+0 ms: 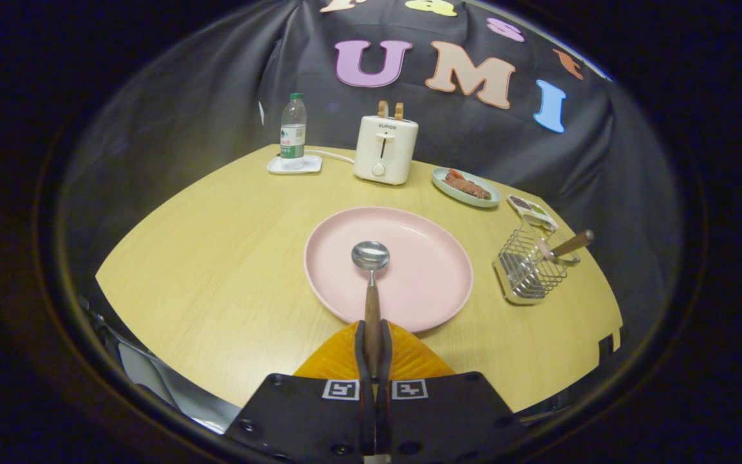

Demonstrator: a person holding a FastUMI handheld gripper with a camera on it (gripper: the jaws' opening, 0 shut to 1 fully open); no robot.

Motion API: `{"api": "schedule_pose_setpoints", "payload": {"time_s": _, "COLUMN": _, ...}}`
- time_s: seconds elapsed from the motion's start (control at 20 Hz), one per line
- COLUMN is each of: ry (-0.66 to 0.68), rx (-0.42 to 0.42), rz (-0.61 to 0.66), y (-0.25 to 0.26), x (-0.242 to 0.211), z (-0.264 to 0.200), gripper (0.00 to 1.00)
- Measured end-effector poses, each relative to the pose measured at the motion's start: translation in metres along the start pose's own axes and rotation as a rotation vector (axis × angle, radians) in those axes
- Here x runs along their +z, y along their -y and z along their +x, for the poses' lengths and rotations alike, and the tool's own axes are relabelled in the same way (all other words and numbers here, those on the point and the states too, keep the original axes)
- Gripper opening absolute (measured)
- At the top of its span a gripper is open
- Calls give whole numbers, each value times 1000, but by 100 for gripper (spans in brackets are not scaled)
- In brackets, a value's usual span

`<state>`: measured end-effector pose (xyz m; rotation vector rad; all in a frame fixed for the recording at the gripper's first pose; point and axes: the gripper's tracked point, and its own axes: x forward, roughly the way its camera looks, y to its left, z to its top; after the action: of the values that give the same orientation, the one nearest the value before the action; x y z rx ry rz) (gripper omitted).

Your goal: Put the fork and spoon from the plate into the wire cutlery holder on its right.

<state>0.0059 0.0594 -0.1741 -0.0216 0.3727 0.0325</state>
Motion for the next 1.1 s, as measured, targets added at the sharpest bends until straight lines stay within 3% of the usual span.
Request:
{"api": "schedule_pose_setpoints", "payload": {"time_s": 0.5, "ry": -84, "rx": -111, "rz": 113, "y": 32, "x": 57, "z": -38, "gripper": 4}}
{"api": "schedule_pose_setpoints", "payload": {"time_s": 0.85, "ry": -144, "rx": -257, "rz": 337, "y": 94, "x": 106, "z": -56, "gripper": 4}}
{"api": "schedule_pose_setpoints", "payload": {"time_s": 1.1, "ry": -217, "rx": -365, "rz": 485, "y": 145, "x": 114, "z": -46, "gripper": 4}}
